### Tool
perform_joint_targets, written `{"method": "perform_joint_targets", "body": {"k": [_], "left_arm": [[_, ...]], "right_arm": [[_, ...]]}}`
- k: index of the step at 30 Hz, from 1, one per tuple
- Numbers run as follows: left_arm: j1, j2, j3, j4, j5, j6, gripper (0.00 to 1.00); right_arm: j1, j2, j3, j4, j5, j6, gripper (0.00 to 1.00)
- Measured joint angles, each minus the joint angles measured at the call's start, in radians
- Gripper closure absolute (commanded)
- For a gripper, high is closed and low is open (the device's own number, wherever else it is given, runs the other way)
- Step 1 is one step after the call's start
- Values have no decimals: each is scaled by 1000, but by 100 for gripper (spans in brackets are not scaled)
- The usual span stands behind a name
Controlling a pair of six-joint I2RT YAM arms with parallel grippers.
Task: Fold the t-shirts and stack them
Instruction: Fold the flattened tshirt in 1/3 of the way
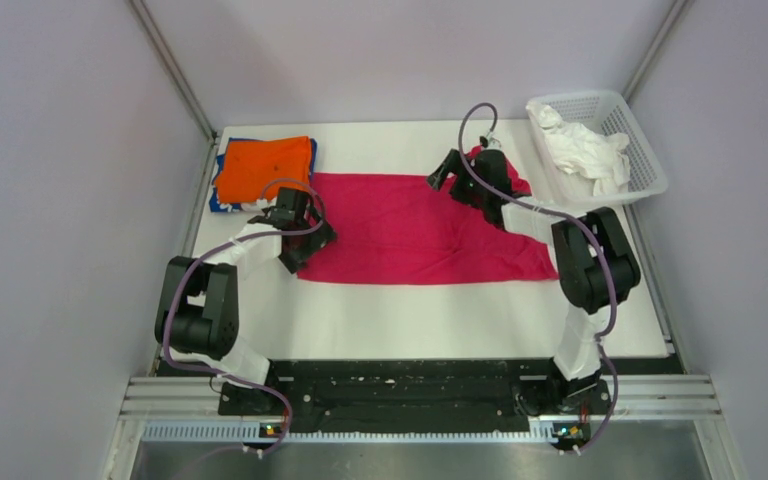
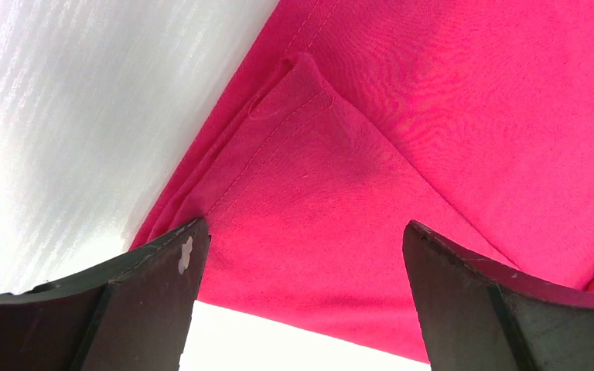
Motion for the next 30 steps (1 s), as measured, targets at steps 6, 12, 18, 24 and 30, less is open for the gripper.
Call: {"method": "perform_joint_targets", "body": {"k": [6, 12, 18, 24, 30], "left_arm": [[0, -9, 0, -7, -5, 0, 1], [0, -11, 0, -1, 8, 0, 1], [0, 29, 0, 113, 81, -24, 1], [1, 44, -14, 150, 87, -42, 1], [-1, -53, -135, 217, 89, -56, 1]], "right_arm": [[0, -72, 14, -127, 123, -152, 1], [0, -234, -165, -186, 185, -209, 1], [0, -240, -270, -225, 216, -198, 1], [0, -236, -305, -227, 249, -156, 1], [15, -305, -386, -209, 271, -92, 1]]}}
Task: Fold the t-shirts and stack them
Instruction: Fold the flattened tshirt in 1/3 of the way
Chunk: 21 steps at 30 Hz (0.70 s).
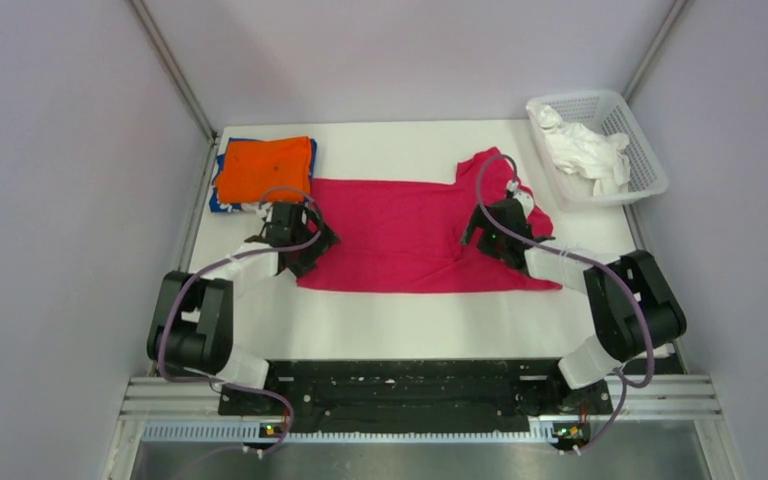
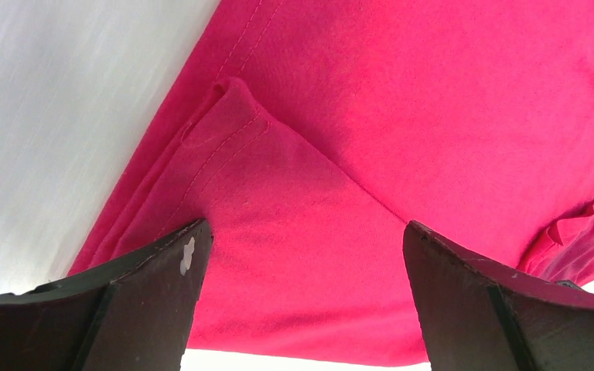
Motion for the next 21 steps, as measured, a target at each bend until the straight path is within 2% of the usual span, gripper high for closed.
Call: {"method": "perform_joint_targets", "body": {"k": [10, 16, 21], "left_arm": [[-63, -280, -243, -6, -21, -65, 1], [-147, -516, -357, -146, -93, -149, 1], [-160, -675, -414, -251, -127, -197, 1]], "right_arm": [[103, -216, -149, -158, 63, 91, 1], [136, -327, -230, -192, 64, 108, 1], [137, -362, -249, -203, 61, 117, 1]]}}
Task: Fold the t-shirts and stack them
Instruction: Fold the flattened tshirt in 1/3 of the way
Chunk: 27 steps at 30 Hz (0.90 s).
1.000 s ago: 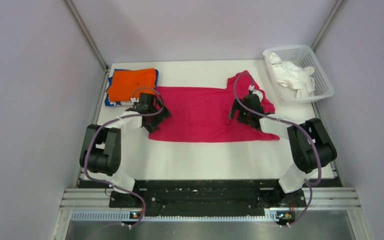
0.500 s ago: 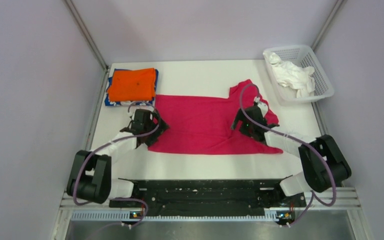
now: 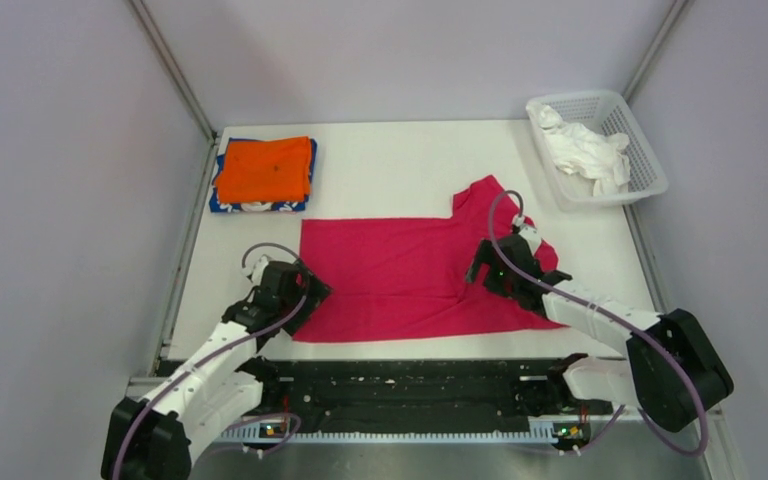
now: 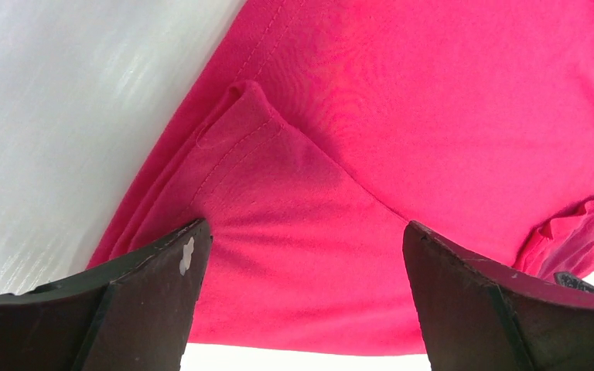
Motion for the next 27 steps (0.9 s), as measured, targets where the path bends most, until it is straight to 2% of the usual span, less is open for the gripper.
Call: {"method": "perform_joint_targets", "body": {"k": [6, 15, 21, 27], "left_arm": [[0, -23, -8, -24, -15, -19, 1], [-2, 55, 66, -67, -31, 21, 1], [-1, 172, 278, -107, -118, 101, 1], [34, 438, 588, -152, -259, 187, 3]], "right_arm": [[1, -31, -8, -30, -10, 0, 1], [2, -69, 43, -121, 19, -27, 1], [-17, -62, 188, -156, 66, -65, 1], [-94, 36, 325, -138, 99, -111, 1]]}}
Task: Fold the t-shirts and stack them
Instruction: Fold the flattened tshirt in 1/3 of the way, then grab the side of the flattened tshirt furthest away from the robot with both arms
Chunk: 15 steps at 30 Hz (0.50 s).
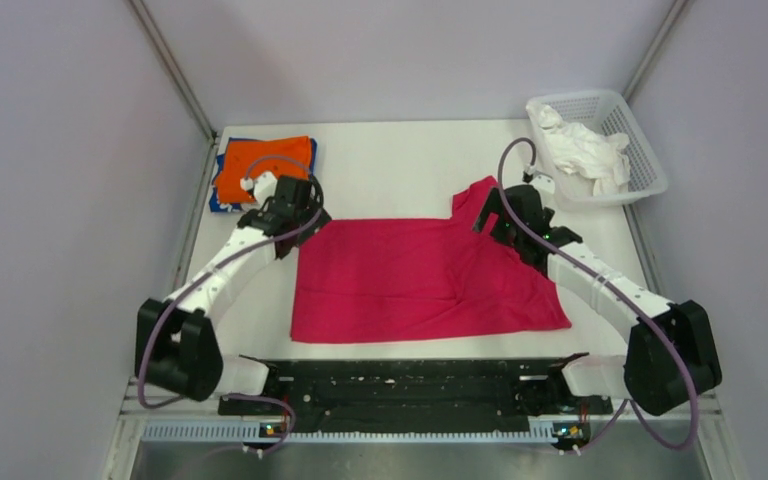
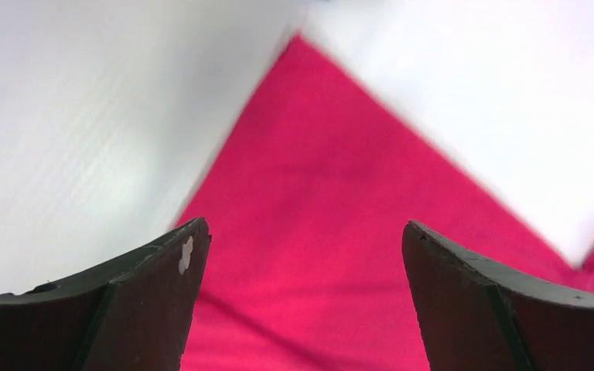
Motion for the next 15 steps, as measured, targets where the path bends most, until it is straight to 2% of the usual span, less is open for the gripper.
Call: {"method": "perform_joint_targets", "body": {"k": [7, 12, 15], "left_arm": [[96, 346, 270, -11, -69, 65, 25], [148, 535, 361, 6, -55, 80, 43], [154, 593, 375, 22, -52, 88, 46]], "right_arm": [[-33, 122, 36, 51, 2, -66, 1], [-53, 171, 37, 66, -15, -99, 1], [-66, 194, 37, 71, -27, -107, 1]]}}
